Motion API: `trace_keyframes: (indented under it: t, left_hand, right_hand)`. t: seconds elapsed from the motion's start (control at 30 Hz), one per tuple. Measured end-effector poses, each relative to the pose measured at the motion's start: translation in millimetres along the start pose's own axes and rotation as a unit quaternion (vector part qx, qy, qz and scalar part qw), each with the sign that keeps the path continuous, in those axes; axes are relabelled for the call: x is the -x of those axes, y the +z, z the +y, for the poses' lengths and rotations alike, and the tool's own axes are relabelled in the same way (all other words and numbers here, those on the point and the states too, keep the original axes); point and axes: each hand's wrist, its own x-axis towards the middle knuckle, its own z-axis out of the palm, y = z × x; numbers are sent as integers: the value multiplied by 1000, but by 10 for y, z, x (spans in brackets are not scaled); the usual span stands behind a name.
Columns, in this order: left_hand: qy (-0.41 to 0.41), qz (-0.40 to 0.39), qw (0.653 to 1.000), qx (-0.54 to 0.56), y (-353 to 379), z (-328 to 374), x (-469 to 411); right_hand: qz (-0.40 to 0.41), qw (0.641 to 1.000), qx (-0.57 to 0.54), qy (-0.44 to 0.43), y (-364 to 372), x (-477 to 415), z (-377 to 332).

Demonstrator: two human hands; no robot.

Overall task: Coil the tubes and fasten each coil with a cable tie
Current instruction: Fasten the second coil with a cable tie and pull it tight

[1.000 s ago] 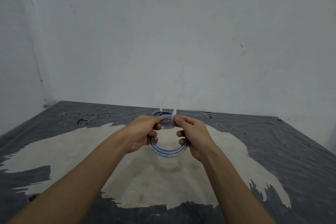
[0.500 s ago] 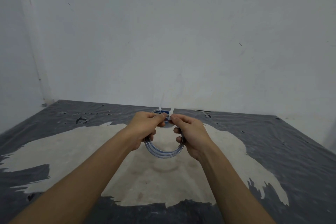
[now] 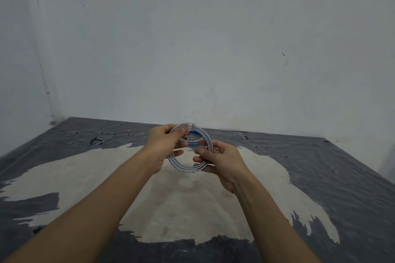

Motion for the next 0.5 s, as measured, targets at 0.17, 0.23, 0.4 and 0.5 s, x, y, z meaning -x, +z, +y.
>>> trace_keyframes:
  t: [0.17,0.23,0.4,0.5]
  left_hand:
    - [11,45,999,12,-40,-47,-94]
    - [-7,52,998,47,-29,-63,-110]
    - [-63,51,989,121,13,-61,-111]
    - [-78,12,993,88,-28,-26,-138]
  right_hand:
    - [13,1000,-8,-1,-18,-19,-21]
    - [14,1000,-14,5,3,-15,-25]
    - [10,991,-133,-5,91,-17,-11]
    - [11,988,-152,-3,110,-19,-5]
